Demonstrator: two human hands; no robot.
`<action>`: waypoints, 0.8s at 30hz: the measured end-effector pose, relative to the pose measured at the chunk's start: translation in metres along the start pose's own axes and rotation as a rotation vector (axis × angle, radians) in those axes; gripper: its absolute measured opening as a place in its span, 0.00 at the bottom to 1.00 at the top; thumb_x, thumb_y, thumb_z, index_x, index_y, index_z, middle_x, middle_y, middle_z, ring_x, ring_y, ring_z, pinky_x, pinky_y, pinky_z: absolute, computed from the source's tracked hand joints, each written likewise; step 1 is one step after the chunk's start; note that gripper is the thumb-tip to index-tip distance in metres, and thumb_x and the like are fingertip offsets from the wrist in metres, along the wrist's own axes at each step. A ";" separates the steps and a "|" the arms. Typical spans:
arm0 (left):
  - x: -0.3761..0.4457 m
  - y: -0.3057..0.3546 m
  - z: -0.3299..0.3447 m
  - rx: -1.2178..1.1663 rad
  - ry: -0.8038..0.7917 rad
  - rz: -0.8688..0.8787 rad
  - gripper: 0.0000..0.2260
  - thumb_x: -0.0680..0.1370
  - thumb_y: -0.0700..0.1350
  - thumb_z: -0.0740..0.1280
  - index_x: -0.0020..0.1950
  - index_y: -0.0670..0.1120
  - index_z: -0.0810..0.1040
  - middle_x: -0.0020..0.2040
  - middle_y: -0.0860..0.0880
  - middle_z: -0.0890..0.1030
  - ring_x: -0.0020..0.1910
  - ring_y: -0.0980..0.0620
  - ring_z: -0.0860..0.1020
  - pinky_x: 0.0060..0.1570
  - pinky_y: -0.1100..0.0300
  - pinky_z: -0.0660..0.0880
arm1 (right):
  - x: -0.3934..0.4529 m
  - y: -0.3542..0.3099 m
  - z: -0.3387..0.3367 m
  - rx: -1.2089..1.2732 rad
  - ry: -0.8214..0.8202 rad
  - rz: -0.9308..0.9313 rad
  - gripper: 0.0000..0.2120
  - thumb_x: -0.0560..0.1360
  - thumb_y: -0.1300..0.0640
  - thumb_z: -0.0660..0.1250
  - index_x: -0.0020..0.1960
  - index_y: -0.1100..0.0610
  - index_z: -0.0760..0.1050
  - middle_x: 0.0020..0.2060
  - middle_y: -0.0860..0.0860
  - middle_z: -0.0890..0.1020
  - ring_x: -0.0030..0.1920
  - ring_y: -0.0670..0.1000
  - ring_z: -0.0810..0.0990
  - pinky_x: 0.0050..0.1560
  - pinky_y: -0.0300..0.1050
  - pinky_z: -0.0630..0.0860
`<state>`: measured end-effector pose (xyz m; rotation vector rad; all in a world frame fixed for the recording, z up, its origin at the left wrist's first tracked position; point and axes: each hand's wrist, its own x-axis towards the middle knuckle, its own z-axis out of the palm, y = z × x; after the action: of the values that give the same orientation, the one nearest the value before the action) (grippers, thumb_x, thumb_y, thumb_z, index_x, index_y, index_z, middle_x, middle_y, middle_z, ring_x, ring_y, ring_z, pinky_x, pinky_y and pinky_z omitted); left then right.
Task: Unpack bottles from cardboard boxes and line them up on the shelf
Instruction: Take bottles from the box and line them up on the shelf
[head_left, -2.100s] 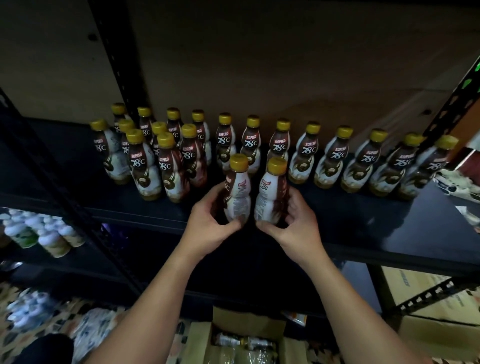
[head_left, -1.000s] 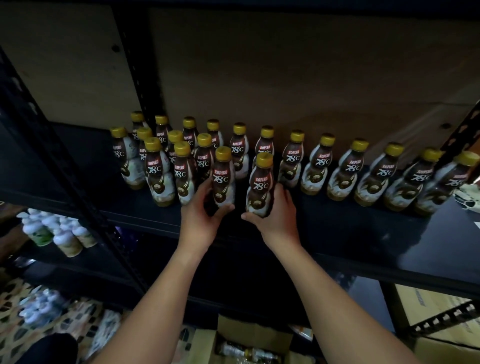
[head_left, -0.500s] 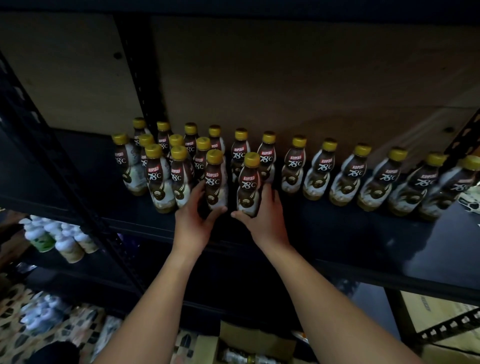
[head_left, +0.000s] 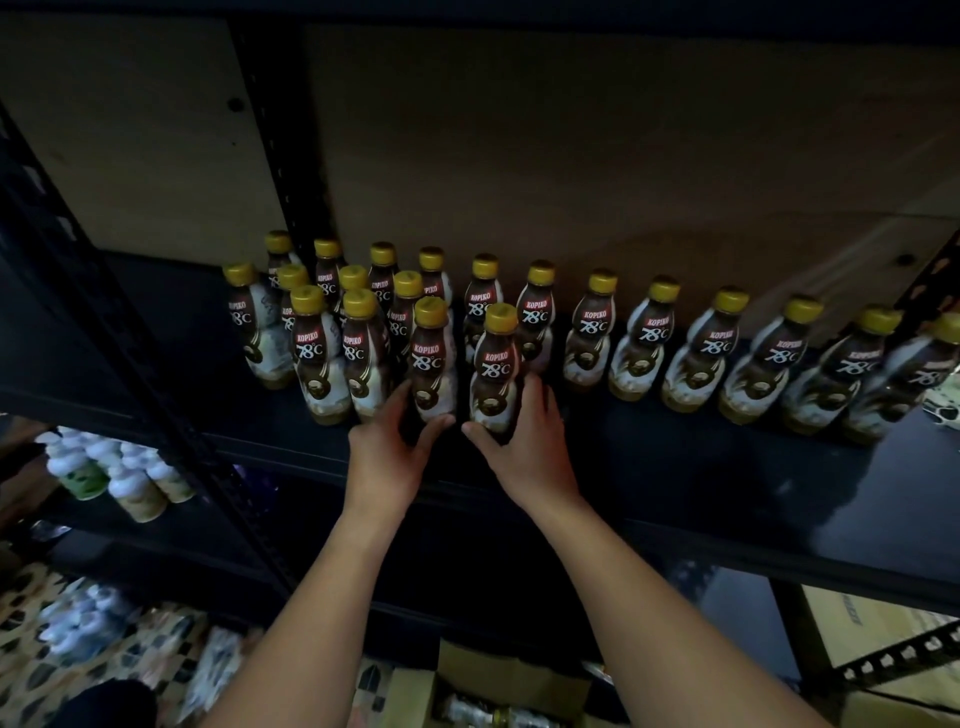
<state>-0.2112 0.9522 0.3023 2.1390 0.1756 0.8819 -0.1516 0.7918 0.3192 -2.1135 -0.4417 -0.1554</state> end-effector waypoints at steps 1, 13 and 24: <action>0.000 0.000 0.000 0.020 0.003 0.012 0.21 0.77 0.51 0.75 0.69 0.48 0.79 0.62 0.53 0.83 0.63 0.58 0.80 0.61 0.65 0.76 | 0.000 0.000 0.000 -0.004 -0.003 0.002 0.40 0.72 0.49 0.77 0.76 0.53 0.60 0.72 0.51 0.67 0.73 0.51 0.63 0.67 0.41 0.61; -0.004 0.007 -0.005 0.064 0.008 0.053 0.18 0.78 0.45 0.75 0.67 0.46 0.80 0.60 0.59 0.80 0.61 0.67 0.75 0.57 0.79 0.68 | -0.002 0.000 -0.001 -0.001 0.012 0.006 0.34 0.72 0.53 0.77 0.73 0.52 0.63 0.67 0.49 0.69 0.69 0.48 0.65 0.64 0.39 0.63; -0.025 0.004 -0.009 -0.011 0.062 -0.092 0.17 0.77 0.45 0.76 0.65 0.47 0.82 0.54 0.59 0.84 0.54 0.71 0.80 0.54 0.76 0.73 | -0.009 0.002 -0.009 0.047 -0.051 0.137 0.48 0.70 0.55 0.80 0.79 0.46 0.53 0.74 0.51 0.62 0.73 0.54 0.68 0.72 0.52 0.71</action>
<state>-0.2361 0.9459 0.2960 2.0776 0.2972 0.8943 -0.1586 0.7812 0.3197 -2.0972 -0.3262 -0.0118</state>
